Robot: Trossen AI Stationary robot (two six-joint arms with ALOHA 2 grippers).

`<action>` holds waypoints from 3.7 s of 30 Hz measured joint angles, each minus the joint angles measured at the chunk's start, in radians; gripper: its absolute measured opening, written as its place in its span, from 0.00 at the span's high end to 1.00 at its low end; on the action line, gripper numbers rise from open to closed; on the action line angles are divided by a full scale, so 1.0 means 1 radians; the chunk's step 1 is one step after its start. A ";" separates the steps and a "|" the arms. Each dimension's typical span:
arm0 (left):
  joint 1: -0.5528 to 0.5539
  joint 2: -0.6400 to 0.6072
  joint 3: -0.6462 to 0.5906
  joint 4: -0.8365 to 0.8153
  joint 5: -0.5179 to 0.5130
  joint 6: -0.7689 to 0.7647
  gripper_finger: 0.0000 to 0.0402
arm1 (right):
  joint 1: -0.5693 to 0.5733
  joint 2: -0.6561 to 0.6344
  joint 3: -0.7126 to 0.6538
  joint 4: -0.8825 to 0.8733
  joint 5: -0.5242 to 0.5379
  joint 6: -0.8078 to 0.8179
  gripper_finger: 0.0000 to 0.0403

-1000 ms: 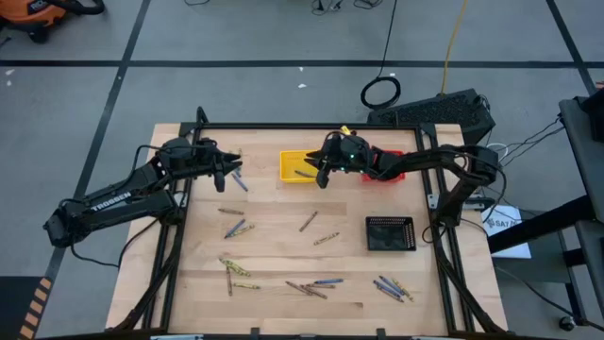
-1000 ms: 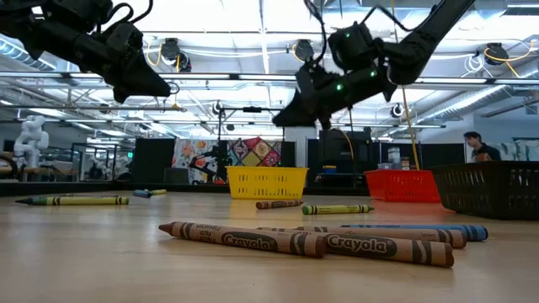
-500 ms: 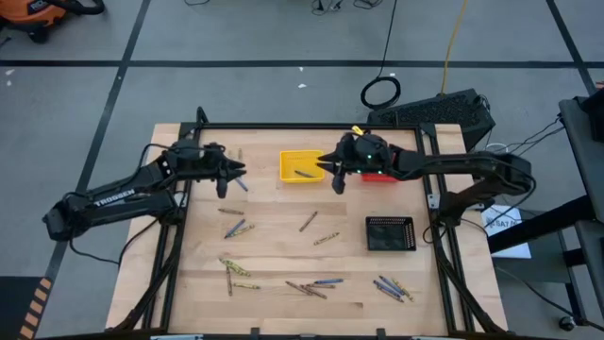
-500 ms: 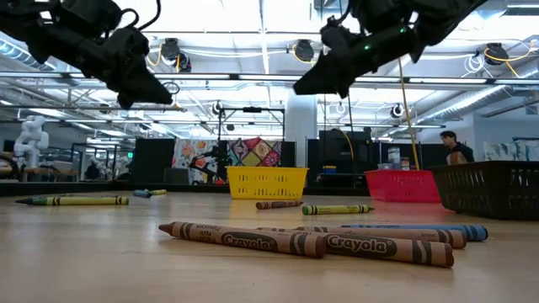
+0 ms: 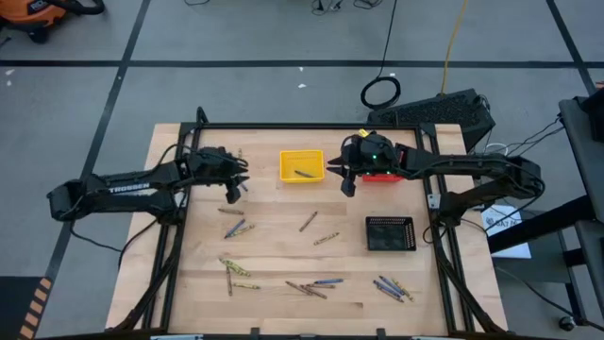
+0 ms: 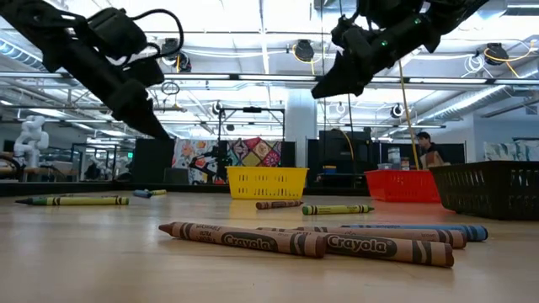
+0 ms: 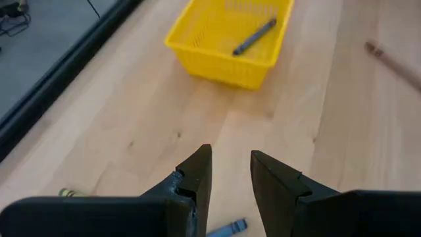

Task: Sort crayons
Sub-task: Put the blue crayon into the yellow bin

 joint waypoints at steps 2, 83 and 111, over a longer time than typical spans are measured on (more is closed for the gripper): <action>-0.008 0.017 0.000 -0.029 -0.004 0.029 0.73 | 0.000 0.000 0.000 -0.024 0.000 -0.009 0.81; -0.587 0.490 0.208 -0.431 -0.068 -0.841 0.73 | 0.000 0.001 0.000 -0.167 0.001 0.074 0.81; -0.626 0.499 0.208 -0.432 -0.093 -0.785 0.98 | 0.000 0.001 0.000 -0.167 0.000 0.096 0.81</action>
